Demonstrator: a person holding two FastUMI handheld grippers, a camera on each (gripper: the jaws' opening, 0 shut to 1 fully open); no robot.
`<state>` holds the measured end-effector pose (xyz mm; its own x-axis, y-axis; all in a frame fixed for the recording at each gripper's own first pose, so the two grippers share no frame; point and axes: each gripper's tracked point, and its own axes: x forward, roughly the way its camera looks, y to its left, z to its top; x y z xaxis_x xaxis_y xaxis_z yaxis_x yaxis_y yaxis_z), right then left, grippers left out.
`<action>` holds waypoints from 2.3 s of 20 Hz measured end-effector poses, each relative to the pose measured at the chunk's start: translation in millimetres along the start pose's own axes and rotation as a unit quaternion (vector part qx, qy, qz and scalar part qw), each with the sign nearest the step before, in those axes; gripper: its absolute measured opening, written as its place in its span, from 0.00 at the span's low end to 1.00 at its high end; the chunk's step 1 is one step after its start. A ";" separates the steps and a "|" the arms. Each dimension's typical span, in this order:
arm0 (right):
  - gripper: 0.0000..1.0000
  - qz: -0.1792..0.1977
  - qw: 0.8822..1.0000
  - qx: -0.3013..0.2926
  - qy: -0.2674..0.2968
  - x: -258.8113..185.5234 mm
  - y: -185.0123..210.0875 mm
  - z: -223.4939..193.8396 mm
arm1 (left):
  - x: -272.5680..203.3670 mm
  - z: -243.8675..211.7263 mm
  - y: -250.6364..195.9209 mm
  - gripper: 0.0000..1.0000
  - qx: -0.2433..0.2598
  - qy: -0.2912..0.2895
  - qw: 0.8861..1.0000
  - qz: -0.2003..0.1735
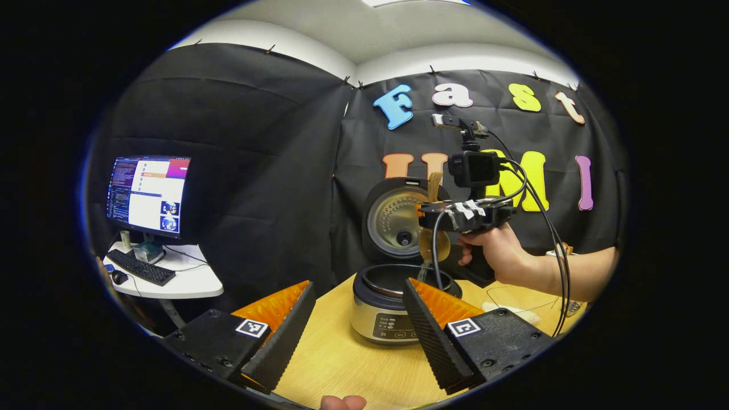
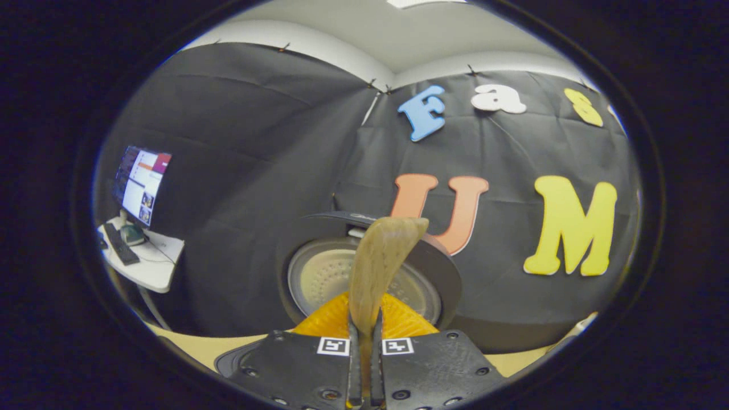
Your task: Close the left gripper, press the button to open the rice cooker; take a wooden spoon from the chopstick holder with the right hand, scoop a spoonful of rice and pour it into the rice cooker, then put the wooden spoon back into the chopstick holder.
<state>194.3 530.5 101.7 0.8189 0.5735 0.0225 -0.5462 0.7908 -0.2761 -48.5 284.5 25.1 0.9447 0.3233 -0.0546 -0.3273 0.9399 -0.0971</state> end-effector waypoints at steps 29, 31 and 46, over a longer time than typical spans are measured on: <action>0.06 -0.032 0.916 0.399 0.009 -161.5 -178.8 -3.4 | -13.2 20.6 -30.9 0.98 0.014 -0.028 0.999 -0.013; 0.06 -0.064 0.912 0.405 0.007 -196.2 -224.5 -20.8 | -14.2 24.3 -39.5 0.98 0.027 -0.039 0.999 -0.017; 0.06 -0.268 0.899 0.347 0.010 -398.6 -448.8 -127.9 | -17.4 25.4 -143.7 0.98 0.016 -0.036 0.997 -0.062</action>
<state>135.5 -80.4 93.8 0.9964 0.0715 -0.0453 -0.0448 0.8993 0.4350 -17.5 146.6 65.2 0.9775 0.2093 0.0266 -0.2072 0.9761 -0.0664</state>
